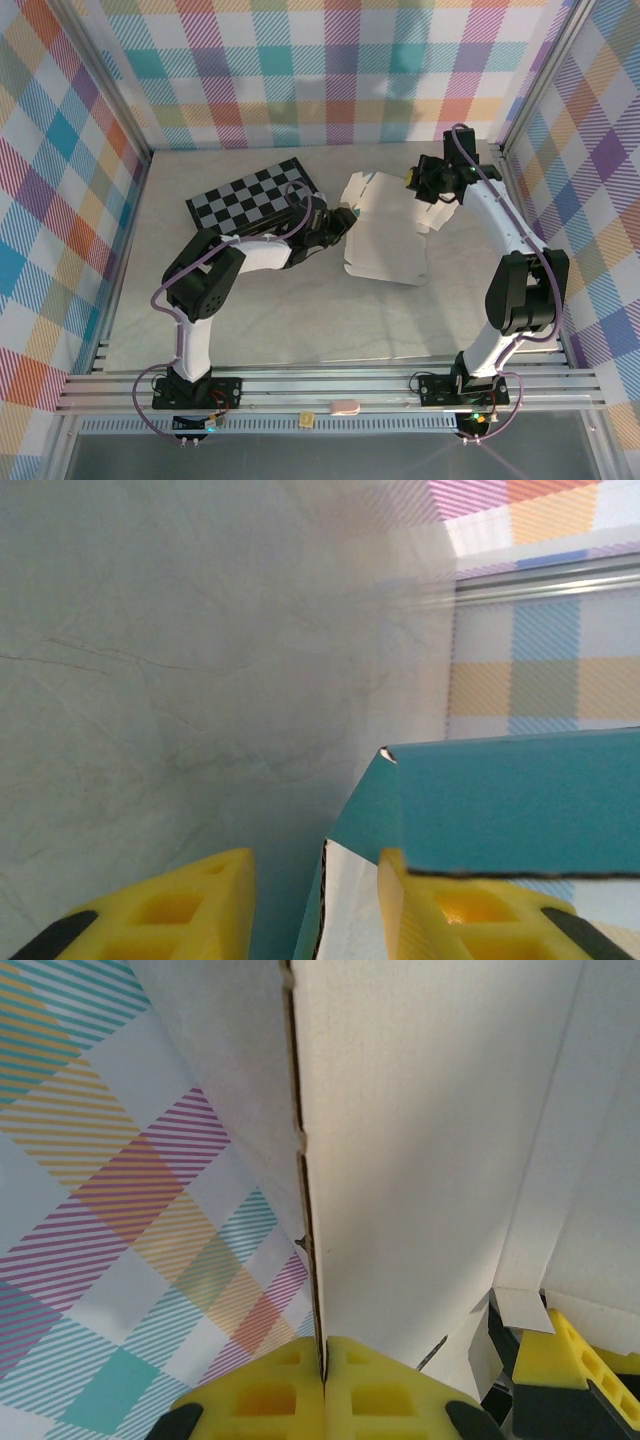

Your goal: Fold the paper box

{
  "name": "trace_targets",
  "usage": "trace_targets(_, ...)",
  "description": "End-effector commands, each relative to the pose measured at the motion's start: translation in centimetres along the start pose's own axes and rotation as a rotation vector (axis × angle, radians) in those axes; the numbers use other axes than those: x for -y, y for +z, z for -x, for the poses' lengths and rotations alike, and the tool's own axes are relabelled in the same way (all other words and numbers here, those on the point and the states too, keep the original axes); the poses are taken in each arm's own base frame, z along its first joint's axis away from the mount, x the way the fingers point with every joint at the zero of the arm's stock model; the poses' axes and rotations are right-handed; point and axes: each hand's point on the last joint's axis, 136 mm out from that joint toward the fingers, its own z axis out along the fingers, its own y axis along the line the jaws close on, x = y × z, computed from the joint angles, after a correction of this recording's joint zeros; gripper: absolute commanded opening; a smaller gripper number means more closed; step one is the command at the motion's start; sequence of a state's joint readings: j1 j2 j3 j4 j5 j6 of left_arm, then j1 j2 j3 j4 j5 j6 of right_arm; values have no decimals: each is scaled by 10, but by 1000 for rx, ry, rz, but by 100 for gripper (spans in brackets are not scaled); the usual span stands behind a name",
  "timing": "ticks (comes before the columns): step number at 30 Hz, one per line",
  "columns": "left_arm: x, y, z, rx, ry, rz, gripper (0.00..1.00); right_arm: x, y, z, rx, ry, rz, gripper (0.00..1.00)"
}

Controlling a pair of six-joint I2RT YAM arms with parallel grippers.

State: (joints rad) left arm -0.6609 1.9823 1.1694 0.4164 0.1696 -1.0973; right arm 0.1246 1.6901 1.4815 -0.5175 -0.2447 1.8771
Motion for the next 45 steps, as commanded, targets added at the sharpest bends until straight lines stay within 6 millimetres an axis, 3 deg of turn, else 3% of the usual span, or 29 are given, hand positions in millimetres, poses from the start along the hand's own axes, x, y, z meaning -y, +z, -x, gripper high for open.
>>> trace_targets(1, 3, -14, -10, -39, 131, 102, 37, 12, -5, -13, -45, 138, -54, 0)
trace_targets(5, 9, -31, -8, -32, 194, 127, 39, 7, -5, -6, -2, 73, -23, 0)
trace_targets(7, 13, -46, -10, -38, 227, 127, 44, -7, -1, -5, 5, 0, 47, 0)
trace_targets(11, 13, -84, -21, -67, 277, 116, 55, -12, 6, -8, 13, -120, 78, 0)
trace_targets(16, 12, -135, -22, -67, 358, 123, 52, 0, 18, -20, -4, -221, 57, 0)
trace_targets(20, 8, -152, -8, -73, 488, 182, 43, 5, 23, -34, -19, -323, 28, 0)
trace_targets(23, 3, -148, 2, -100, 619, 244, 40, 15, 28, -38, -20, -366, -5, 0)
trace_targets(27, -11, -133, 7, -141, 714, 312, 45, 26, 38, -42, -34, -391, -33, 0)
trace_targets(33, -13, -114, 16, -102, 737, 311, 47, 40, 46, -46, -54, -428, -57, 0)
trace_targets(41, -17, -94, 10, -120, 717, 273, 38, 55, 56, -48, -88, -491, -57, 0)
trace_targets(45, -21, -92, 6, -122, 713, 275, 34, 55, 61, -53, -114, -540, 54, 0)
